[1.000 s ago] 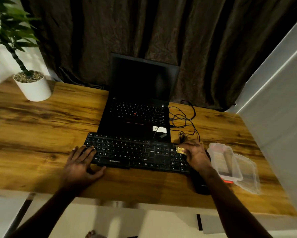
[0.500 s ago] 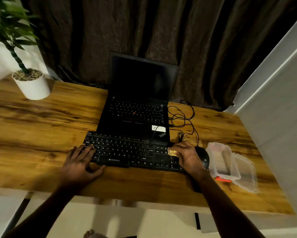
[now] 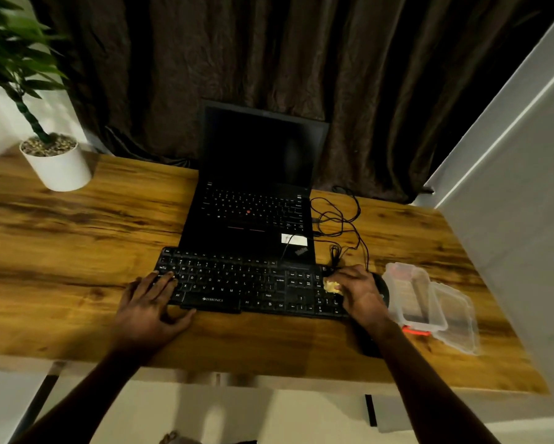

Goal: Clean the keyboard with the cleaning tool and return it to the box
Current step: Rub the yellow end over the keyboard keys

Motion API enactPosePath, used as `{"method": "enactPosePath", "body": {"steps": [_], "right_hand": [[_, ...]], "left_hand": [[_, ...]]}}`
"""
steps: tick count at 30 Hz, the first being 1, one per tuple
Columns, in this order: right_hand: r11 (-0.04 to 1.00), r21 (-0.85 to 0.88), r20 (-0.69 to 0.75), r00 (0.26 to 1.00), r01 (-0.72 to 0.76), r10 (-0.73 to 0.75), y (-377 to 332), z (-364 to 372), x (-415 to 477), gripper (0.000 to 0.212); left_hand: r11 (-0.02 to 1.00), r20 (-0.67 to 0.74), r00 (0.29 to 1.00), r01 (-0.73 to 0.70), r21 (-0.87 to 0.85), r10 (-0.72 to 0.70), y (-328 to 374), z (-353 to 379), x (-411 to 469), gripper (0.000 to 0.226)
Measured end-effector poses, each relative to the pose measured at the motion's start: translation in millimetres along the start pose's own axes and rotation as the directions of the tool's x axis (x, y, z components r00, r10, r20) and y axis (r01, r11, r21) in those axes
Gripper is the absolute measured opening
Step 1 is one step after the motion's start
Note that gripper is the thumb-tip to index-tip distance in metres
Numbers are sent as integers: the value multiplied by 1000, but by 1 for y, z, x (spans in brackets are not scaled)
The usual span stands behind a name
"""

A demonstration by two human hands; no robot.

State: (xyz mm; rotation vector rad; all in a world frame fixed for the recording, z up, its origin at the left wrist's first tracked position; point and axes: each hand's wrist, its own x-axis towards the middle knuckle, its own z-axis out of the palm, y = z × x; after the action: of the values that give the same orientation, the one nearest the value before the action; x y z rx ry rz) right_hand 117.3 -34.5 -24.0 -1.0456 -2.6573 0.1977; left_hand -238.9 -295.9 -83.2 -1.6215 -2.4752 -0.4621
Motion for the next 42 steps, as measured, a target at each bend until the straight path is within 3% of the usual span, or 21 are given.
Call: {"method": "enactPosePath", "body": {"steps": [4,11,18,22,26,33,42], "right_hand": [[990,-49,30,991,-129,130,17,-9,-9,45],[999,23,12,999,39,-39,-11,3,7,41],[995,-62,10,996,-83,84,19,-10,-11,44],[999,22,-55,998,35,-34,-3,-3,0,46],[993,40,2,994,108,-108,-22,6,2,43],[997,-78,11,1000,-17,18,16,-3,-15,57],[999,18,-5,999,46,-45,-4,3,-13,51]], "left_hand": [[1000,8,1000,5,4,-5,-3,2,-1,84],[1000,-9,1000,-5,-2,5,0,0,-1,83],[1000,-10,1000,-10,7,11,-2,-2,-1,82],[1000,-4,1000,-13,5,13,-1,-3,-1,84],[1000,-13,1000,-25,1,25,0,-3,-2,82],[1000,-7,1000,-17,-3,17,0,-4,-1,81],[1000,3,1000,-3,-10,3,3,-9,-2,83]]}}
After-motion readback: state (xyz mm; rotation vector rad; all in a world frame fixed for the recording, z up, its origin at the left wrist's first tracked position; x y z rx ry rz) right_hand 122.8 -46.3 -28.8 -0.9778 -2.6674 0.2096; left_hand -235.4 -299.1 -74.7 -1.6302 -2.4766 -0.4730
